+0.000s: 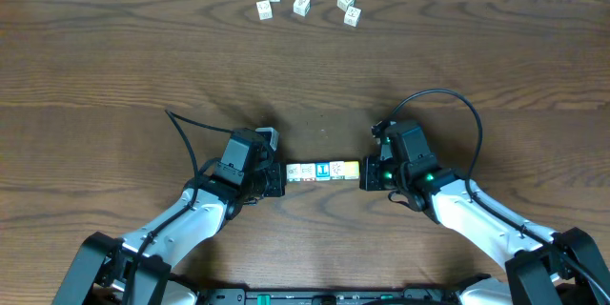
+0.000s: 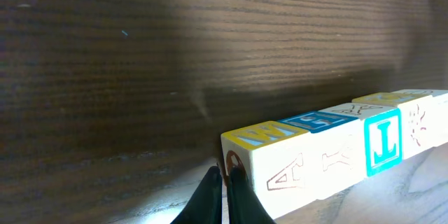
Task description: Lift 5 blocks
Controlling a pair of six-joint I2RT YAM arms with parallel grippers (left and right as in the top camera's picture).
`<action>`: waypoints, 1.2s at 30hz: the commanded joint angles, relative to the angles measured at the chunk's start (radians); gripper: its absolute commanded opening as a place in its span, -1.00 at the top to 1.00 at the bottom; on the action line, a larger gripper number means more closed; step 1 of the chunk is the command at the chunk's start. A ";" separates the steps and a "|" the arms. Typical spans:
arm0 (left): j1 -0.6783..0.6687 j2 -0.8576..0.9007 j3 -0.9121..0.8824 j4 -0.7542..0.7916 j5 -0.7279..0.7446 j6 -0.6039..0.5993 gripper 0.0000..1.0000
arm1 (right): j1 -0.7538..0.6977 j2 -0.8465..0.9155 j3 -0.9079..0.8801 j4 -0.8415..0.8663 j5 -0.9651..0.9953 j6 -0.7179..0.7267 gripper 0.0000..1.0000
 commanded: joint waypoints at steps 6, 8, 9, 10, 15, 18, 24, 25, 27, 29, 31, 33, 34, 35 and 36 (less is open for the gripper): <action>-0.019 -0.004 0.011 0.032 0.178 -0.018 0.86 | 0.065 0.008 0.014 0.023 -0.179 0.012 0.98; -0.019 -0.004 0.011 0.032 0.179 -0.018 0.85 | 0.065 0.008 0.014 0.023 -0.185 0.011 0.98; -0.019 -0.004 0.011 0.032 0.179 -0.018 0.86 | 0.066 0.008 0.014 0.023 -0.185 0.011 0.97; -0.019 -0.004 0.012 0.032 0.179 -0.018 0.86 | 0.067 0.008 0.014 0.023 -0.185 0.011 0.97; -0.019 -0.007 0.023 0.032 0.183 -0.018 0.86 | 0.079 0.008 0.015 0.030 -0.185 0.011 0.98; -0.019 -0.016 0.030 0.032 0.183 -0.018 0.86 | 0.085 0.008 0.015 0.031 -0.185 0.011 0.97; -0.019 -0.034 0.032 0.031 0.183 -0.018 0.86 | 0.101 0.003 0.016 0.053 -0.185 0.011 0.97; -0.019 -0.036 0.032 0.031 0.183 -0.018 0.85 | 0.104 0.002 0.019 0.053 -0.185 0.011 0.98; -0.019 -0.041 0.032 0.031 0.183 -0.022 0.86 | 0.108 0.002 0.028 0.052 -0.185 0.010 0.97; -0.019 -0.049 0.032 0.031 0.183 -0.022 0.86 | 0.111 0.002 0.036 0.052 -0.185 0.010 0.98; -0.019 -0.057 0.033 0.031 0.183 -0.023 0.86 | 0.111 0.002 0.041 0.052 -0.185 0.010 0.97; -0.019 -0.064 0.034 0.031 0.182 -0.024 0.86 | 0.111 0.002 0.043 0.052 -0.185 0.011 0.97; -0.019 -0.068 0.034 0.031 0.182 -0.025 0.86 | 0.112 0.002 0.043 0.052 -0.185 0.011 0.97; -0.019 -0.069 0.034 0.031 0.182 -0.025 0.86 | 0.112 0.002 0.043 0.052 -0.186 0.011 0.97; -0.019 -0.069 0.034 0.031 0.182 -0.025 0.86 | 0.112 0.002 0.045 0.051 -0.187 0.011 0.98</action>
